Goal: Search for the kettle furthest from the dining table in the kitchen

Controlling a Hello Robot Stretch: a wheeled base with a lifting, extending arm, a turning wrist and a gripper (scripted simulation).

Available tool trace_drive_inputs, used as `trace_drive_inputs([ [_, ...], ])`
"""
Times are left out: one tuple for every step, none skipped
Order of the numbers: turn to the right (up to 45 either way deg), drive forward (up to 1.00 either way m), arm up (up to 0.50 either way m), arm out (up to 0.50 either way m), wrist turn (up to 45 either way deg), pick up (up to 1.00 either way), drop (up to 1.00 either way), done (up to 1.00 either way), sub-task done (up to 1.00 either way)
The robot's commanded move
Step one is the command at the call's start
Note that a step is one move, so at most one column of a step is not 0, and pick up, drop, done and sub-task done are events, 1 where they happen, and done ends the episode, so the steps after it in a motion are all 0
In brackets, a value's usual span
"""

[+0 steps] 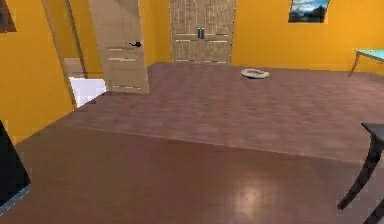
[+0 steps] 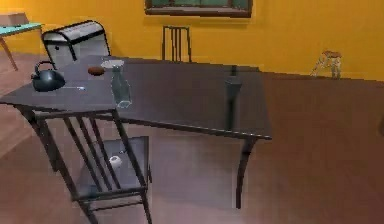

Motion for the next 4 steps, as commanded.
trace_drive_inputs([
  [0.0, 0.85, 0.00, 0.00, 0.0, 0.00, 0.00, 0.00, 0.00],
  [42.0, 0.00, 0.00, 0.00, 0.0, 0.00, 0.00, 0.00, 0.00],
  [0.0, 0.05, 0.00, 0.00, 0.0, 0.00, 0.00, 0.00, 0.00],
  [3.0, 0.00, 0.00, 0.00, 0.0, 0.00, 0.00, 0.00, 0.00],
])
